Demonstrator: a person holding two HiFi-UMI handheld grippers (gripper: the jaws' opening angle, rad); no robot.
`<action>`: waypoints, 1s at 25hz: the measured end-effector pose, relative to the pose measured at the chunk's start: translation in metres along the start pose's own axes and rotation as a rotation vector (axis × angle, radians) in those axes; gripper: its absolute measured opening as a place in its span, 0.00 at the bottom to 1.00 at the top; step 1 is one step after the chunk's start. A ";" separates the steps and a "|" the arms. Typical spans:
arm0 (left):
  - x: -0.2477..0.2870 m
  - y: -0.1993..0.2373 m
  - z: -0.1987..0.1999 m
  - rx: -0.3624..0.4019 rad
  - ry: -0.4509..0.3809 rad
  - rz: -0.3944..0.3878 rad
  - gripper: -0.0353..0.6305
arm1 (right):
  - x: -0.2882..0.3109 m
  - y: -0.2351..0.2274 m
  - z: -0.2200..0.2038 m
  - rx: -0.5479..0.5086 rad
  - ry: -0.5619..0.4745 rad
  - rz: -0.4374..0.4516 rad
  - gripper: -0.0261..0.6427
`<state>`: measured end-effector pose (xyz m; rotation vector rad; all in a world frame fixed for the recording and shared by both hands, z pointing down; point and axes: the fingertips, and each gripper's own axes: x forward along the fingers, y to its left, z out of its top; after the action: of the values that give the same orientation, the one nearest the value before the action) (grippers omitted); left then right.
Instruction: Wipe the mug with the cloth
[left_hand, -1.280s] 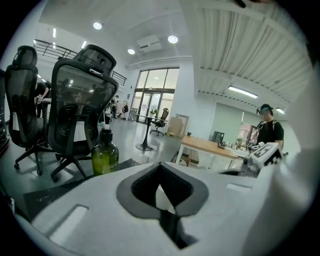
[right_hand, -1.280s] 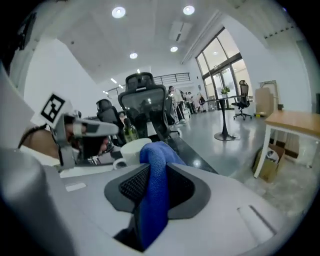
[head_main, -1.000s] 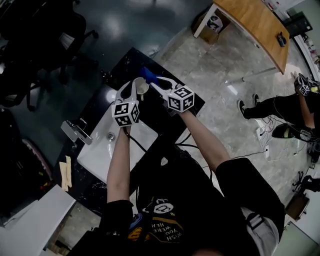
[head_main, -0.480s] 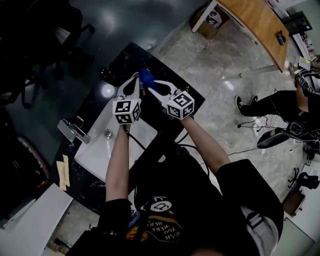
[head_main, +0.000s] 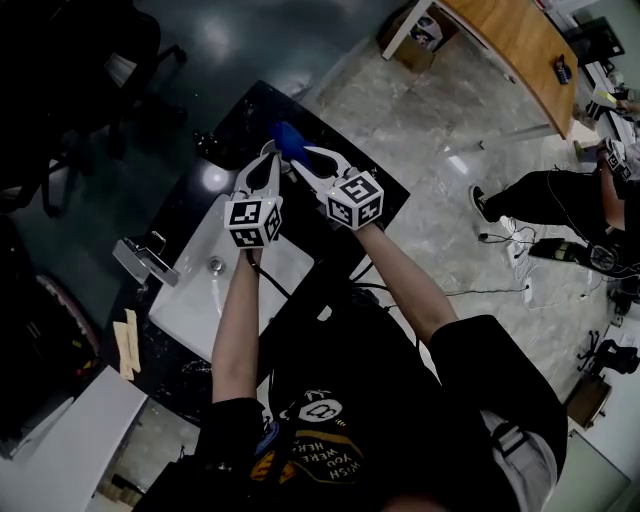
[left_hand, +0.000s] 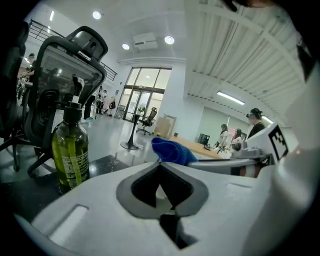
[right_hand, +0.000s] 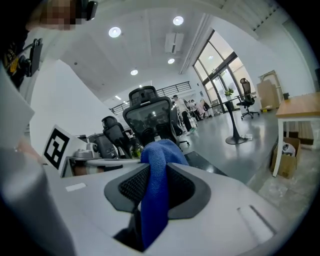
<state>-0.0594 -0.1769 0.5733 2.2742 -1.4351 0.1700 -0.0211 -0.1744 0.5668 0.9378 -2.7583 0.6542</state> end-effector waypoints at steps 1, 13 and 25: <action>-0.001 0.000 0.000 -0.006 -0.001 0.000 0.06 | -0.004 0.005 -0.004 0.008 0.000 0.007 0.19; -0.005 0.013 0.001 -0.003 -0.016 0.047 0.06 | 0.002 -0.035 0.015 0.040 -0.046 -0.050 0.19; -0.003 0.002 0.000 -0.007 -0.012 0.009 0.06 | -0.020 0.019 -0.020 0.045 0.008 0.085 0.19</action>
<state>-0.0627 -0.1757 0.5731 2.2670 -1.4495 0.1537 -0.0163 -0.1410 0.5727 0.8284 -2.8005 0.7353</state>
